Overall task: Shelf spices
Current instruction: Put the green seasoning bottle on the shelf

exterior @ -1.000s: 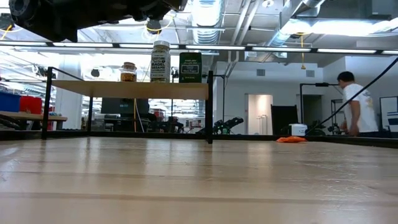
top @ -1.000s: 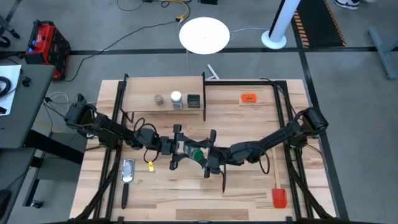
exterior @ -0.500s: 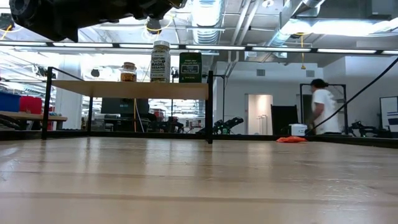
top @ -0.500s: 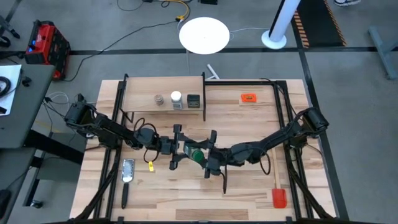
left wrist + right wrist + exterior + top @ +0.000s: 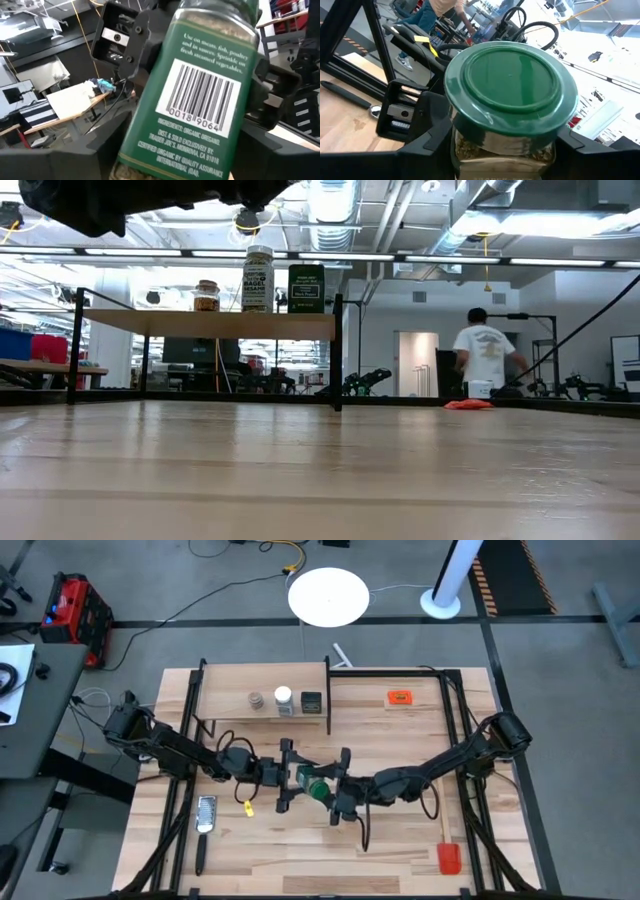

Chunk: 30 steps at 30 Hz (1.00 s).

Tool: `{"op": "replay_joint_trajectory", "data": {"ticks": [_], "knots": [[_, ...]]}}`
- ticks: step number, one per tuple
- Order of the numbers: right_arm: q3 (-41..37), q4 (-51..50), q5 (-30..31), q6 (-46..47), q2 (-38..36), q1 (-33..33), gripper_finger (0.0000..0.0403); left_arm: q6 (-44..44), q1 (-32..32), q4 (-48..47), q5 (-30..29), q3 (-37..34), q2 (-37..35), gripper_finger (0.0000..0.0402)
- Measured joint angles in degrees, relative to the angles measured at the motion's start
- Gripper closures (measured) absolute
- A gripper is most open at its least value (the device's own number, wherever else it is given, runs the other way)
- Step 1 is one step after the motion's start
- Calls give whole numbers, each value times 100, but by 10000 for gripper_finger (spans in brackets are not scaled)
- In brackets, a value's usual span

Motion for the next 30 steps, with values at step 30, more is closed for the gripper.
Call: {"op": "replay_joint_trajectory", "data": {"ticks": [30], "knots": [[17,-491,3010,-1424,-596,490,196,-80,-84,-489,-262,-8,24,123]]}}
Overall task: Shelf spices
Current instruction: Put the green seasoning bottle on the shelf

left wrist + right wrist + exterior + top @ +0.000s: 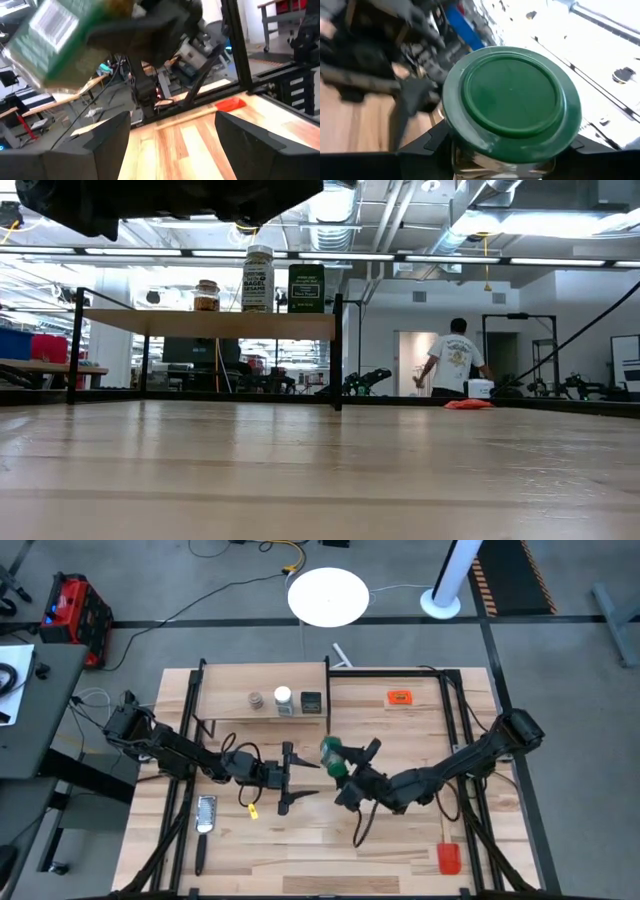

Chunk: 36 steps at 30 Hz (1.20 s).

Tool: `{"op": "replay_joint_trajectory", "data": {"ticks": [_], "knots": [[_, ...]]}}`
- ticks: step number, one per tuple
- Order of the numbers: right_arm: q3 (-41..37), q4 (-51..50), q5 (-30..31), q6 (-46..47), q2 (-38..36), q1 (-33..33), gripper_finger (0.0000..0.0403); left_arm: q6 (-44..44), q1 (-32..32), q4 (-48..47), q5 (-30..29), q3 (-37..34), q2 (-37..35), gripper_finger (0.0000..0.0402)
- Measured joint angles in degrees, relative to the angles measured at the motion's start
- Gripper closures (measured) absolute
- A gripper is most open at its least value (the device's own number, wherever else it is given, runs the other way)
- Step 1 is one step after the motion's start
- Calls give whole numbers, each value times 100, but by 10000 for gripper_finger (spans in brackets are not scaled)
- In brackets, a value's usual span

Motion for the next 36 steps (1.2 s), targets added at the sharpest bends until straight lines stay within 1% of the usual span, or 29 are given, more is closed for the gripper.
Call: {"op": "replay_joint_trajectory", "data": {"ticks": [4,6,8,10,11,13,17,19,22,23,27,31,36], "knots": [[-3,-866,330,325,-86,-50,196,126,-133,467,-42,2,-1,123],[-4,-1243,419,558,-86,-86,196,173,-200,722,-290,2,-4,123],[-4,-1481,434,758,-86,-130,196,175,-246,908,-880,24,-6,123],[-6,-1659,430,962,-86,-192,196,178,-287,879,-1682,157,-9,123],[-7,-1708,428,1044,-86,-226,196,177,-300,774,-1994,252,-9,123],[-7,-1771,410,1168,-86,-299,196,201,-316,259,-2307,509,-11,123],[-7,-1791,406,1202,-86,-424,196,356,-391,-1286,-2400,1227,-11,123],[-9,-1805,400,1216,-86,-488,196,293,-406,-2034,-2822,1608,-2,123],[-9,-1812,380,1218,-84,-525,196,270,-412,-2745,-3400,2018,77,123],[-12,-1813,381,1218,-84,-522,196,275,-420,-2847,-3503,2110,108,123],[-13,-1856,364,1220,-84,-525,196,310,-413,-2853,-3603,2377,279,123],[-13,-1993,364,1305,-82,-524,196,440,-398,-2752,-3556,2576,451,123],[-15,-2056,367,1357,-79,-558,196,433,-360,-2684,-3839,2745,540,123]]}}
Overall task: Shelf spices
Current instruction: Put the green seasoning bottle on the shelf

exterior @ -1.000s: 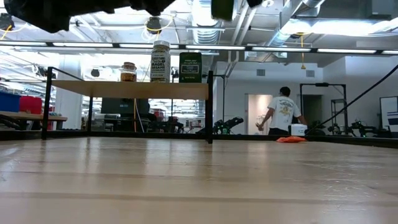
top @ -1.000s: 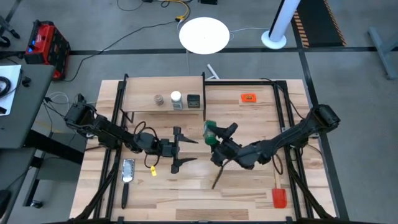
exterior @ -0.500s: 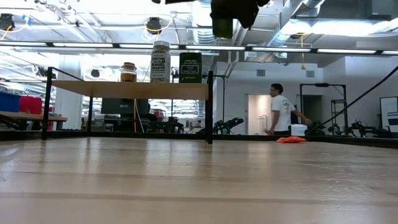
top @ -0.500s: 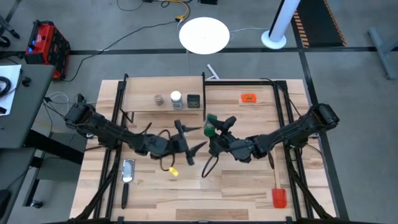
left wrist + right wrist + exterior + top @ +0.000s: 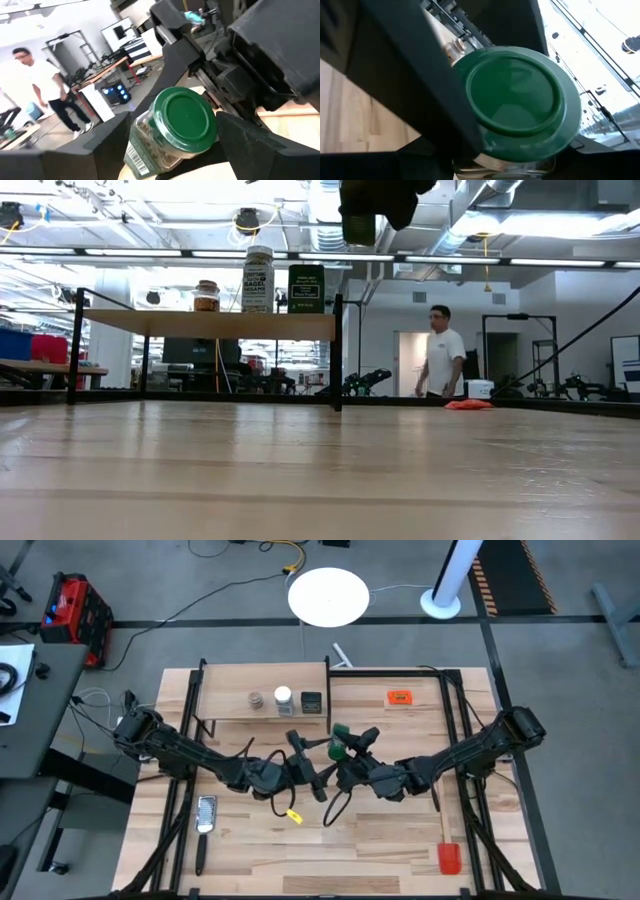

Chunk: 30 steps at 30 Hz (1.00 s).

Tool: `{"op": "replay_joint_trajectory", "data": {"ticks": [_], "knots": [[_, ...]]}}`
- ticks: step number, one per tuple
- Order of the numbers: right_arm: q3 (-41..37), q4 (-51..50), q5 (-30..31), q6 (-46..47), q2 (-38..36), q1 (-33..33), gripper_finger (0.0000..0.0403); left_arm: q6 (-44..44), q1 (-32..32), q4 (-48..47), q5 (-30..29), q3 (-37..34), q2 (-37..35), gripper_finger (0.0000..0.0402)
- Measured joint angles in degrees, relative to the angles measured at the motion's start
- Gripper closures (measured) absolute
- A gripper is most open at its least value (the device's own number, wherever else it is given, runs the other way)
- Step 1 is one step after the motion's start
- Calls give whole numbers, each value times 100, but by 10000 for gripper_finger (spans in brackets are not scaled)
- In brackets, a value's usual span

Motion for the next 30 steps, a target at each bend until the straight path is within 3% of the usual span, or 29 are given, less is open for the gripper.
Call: {"op": "replay_joint_trajectory", "data": {"ticks": [6,12,19,26,30], "knots": [[1,-59,43,120,0,-16,196,-43,12,73,-710,0,7,123],[1,-73,41,118,0,-16,196,-103,15,13,-747,0,0,123],[0,-55,-160,114,4,5,196,-311,63,-159,-180,0,-9,123],[-2,-59,-167,99,7,-3,196,-1105,308,-614,61,0,-11,123],[-2,-57,-165,151,9,-10,196,-1098,317,-555,62,0,-11,126]]}}
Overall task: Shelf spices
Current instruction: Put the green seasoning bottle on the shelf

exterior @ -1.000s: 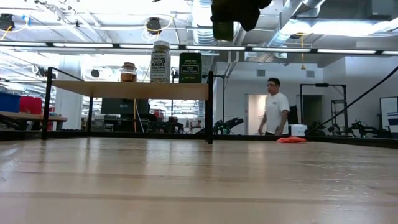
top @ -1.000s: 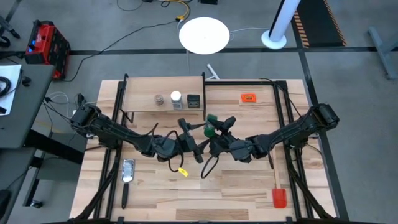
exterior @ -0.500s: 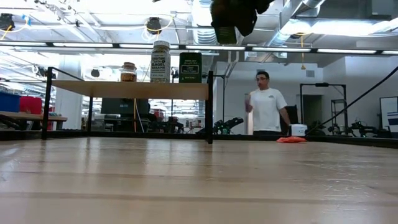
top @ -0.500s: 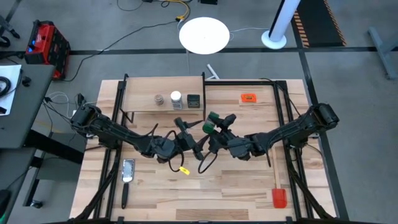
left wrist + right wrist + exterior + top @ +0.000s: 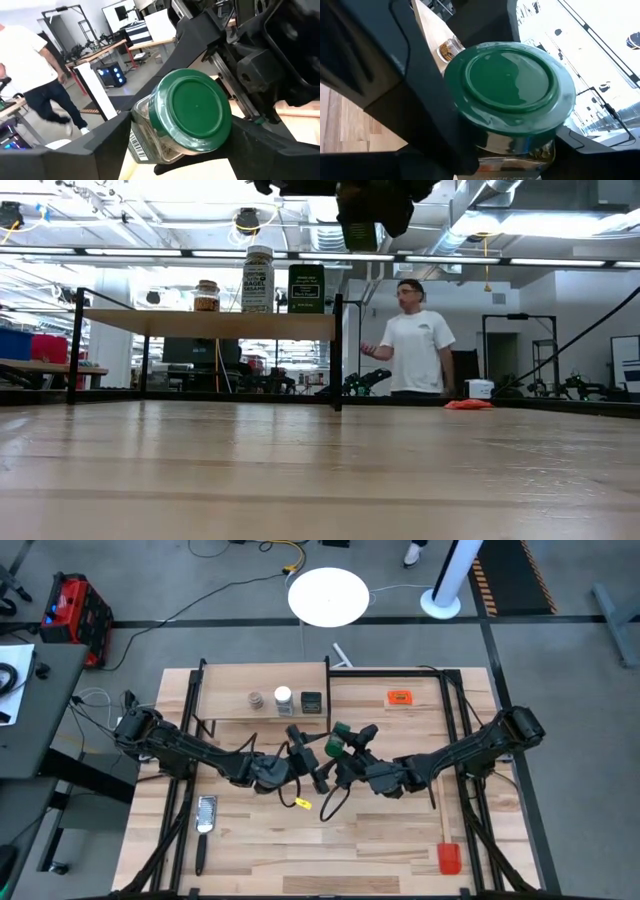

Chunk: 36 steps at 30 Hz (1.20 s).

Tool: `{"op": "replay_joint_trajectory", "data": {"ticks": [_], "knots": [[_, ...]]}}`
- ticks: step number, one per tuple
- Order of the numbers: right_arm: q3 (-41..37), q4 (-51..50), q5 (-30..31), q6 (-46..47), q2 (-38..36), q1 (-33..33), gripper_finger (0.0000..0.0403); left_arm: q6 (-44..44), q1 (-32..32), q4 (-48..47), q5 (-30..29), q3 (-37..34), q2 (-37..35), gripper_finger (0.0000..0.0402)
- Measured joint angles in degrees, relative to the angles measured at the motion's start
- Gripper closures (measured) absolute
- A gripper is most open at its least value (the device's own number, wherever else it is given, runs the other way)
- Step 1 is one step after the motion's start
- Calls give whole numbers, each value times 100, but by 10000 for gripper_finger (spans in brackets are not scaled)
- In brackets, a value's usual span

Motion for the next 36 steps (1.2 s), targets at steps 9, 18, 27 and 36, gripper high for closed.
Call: {"op": "replay_joint_trajectory", "data": {"ticks": [9,18,27,36], "knots": [[13,-206,-69,279,-9,-137,196,366,-83,272,-130,-13,11,143],[13,-266,-86,333,-15,-137,196,407,-90,311,-13,-13,11,144],[20,-876,-180,895,-17,-131,196,431,-94,320,-8,-15,26,144],[-9,-1052,-361,938,2,-129,196,671,-106,645,-41,11,-5,199]]}}
